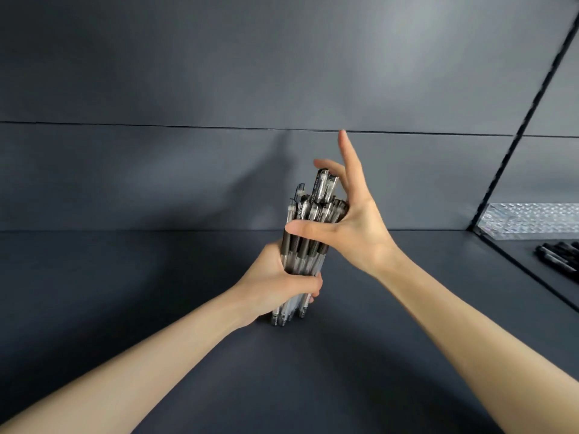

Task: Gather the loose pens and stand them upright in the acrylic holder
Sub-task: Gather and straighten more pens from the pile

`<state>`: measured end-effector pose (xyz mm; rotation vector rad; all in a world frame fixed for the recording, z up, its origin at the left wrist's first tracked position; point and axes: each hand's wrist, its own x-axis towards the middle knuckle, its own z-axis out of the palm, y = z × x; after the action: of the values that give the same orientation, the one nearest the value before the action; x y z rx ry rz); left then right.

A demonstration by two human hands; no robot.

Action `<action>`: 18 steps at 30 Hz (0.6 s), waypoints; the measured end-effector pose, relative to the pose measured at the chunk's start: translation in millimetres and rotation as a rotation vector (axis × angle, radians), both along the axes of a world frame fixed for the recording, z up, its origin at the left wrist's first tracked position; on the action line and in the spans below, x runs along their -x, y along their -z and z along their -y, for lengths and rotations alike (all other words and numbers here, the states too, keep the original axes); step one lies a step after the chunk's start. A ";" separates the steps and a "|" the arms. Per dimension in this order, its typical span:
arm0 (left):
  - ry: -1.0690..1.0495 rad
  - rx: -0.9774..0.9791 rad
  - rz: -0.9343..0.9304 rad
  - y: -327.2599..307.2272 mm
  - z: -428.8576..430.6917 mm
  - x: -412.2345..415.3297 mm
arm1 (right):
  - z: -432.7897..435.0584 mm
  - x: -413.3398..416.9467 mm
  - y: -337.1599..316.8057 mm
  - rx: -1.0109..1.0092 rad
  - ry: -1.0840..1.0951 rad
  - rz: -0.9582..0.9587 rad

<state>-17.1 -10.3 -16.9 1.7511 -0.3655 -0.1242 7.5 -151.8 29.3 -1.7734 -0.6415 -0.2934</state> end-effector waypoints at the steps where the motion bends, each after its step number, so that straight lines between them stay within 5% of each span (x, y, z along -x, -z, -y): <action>1: 0.026 0.007 -0.005 -2.3 2.4 1.6 | 3.8 2.2 -1.9 0.036 0.026 0.047; 7: 0.109 0.060 -0.093 -14.7 38.5 23.8 | 42.4 22.4 -11.0 0.036 0.067 -0.052; 15: 0.261 0.091 -0.094 -32.4 154.7 71.6 | 156.9 87.7 -13.0 -0.349 0.124 -0.189; 18: 0.331 0.144 -0.119 -27.2 226.9 99.6 | 223.6 121.4 -4.5 -0.329 0.150 -0.226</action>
<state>-116.7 -237.2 10.3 1.5223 -0.5619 -0.4275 -113.9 -375.4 33.8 -1.5113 -0.2799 -0.2785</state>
